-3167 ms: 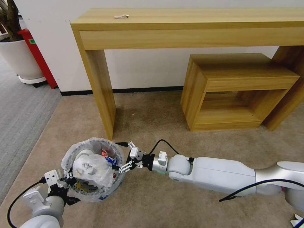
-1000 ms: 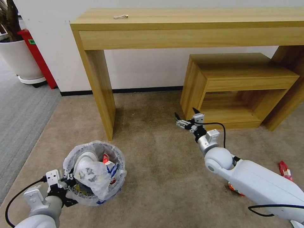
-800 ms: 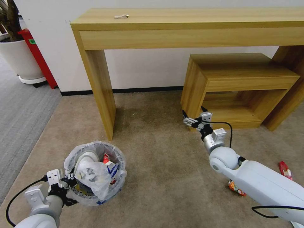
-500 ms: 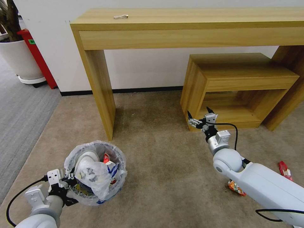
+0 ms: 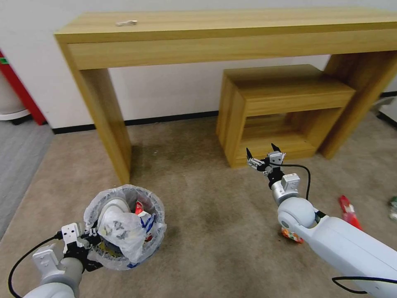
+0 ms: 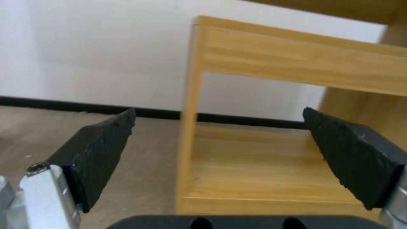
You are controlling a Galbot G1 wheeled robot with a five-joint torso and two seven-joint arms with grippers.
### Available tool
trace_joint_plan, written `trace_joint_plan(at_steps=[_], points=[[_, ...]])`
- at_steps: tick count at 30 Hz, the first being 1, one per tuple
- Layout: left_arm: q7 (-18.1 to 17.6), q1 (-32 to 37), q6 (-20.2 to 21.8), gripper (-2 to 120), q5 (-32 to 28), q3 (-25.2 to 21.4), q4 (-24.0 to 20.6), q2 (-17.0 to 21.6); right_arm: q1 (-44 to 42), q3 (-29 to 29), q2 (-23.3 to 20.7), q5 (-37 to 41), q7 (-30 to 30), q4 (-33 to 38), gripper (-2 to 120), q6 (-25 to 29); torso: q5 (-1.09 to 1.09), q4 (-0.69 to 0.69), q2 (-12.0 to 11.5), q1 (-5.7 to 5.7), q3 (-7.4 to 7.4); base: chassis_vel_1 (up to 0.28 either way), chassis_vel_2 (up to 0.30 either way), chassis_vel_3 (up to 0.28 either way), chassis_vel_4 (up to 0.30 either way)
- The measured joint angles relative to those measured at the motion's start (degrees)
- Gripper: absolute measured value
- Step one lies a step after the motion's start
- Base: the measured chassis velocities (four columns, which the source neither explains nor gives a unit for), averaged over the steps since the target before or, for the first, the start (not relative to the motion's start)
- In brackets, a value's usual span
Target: Pick up the trash bin and place the garbage on the floor into it.
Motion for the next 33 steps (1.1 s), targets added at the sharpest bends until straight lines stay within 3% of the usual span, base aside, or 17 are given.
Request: trace_joint_plan(at_steps=[9,33], points=[[0.02,-0.04,-0.05,0,-0.15,-0.33,0.04,0.14,0.25,-0.11,1.89,-2.23,-1.8,-2.44,100,3.59,0.01,0.0,0.0,0.01,0.0,-0.12,-0.116,-0.119,-0.122],[-0.26,-0.86,-0.07,0,-0.58,-0.38,1.13,0.42,1.72,-1.55,2.88,-1.89,-4.23,-4.61,100,6.06,0.01,0.01,0.0,0.01,0.0,-0.116,-0.121,-0.121,-0.113]])
